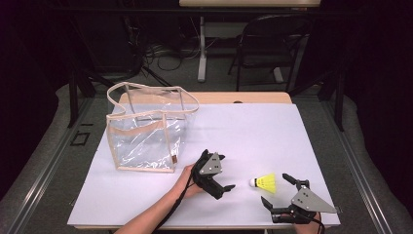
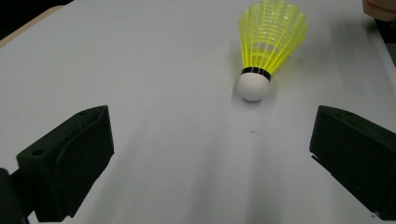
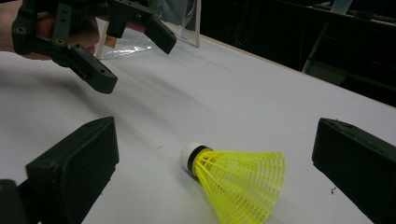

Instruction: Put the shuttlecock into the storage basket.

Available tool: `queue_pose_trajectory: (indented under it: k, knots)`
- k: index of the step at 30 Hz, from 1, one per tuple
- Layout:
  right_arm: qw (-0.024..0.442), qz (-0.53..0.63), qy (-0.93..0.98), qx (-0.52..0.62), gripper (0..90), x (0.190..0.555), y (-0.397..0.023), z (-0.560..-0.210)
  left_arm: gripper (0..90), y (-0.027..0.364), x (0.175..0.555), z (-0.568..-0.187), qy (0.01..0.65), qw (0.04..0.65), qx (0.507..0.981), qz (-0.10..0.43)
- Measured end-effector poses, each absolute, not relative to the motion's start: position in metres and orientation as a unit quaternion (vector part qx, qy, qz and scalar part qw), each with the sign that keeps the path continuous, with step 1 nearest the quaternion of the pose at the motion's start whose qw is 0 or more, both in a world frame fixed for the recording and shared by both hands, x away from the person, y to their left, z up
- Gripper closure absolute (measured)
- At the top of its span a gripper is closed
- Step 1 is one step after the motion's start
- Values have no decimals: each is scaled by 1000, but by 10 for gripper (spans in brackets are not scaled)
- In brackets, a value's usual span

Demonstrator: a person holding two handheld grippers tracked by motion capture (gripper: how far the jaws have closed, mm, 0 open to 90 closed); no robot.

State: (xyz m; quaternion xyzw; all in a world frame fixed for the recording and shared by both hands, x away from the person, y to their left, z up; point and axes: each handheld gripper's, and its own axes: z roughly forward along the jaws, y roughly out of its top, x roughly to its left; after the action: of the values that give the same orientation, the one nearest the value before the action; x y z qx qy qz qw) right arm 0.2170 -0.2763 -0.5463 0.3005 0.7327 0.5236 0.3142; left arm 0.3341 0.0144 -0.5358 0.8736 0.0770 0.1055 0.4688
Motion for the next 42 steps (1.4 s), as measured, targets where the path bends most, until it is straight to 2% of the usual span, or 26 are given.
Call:
queue_pose_trajectory:
  k: [27,30,35,38,42]
  knots:
    - [312,523,732,304,2,218,-279,-547,7,-48,341,-536,18,414,906,83]
    - [312,524,732,304,2,218,-278,-547,35,-54,342,-538,10,403,912,78]
    - [312,524,732,304,2,218,-278,-547,154,-62,341,-538,-2,387,919,74]
    - [311,524,732,306,2,218,-279,-547,174,-66,340,-538,-9,374,925,71]
    - [311,523,733,304,2,218,-278,-547,253,-71,341,-540,-16,363,929,68]
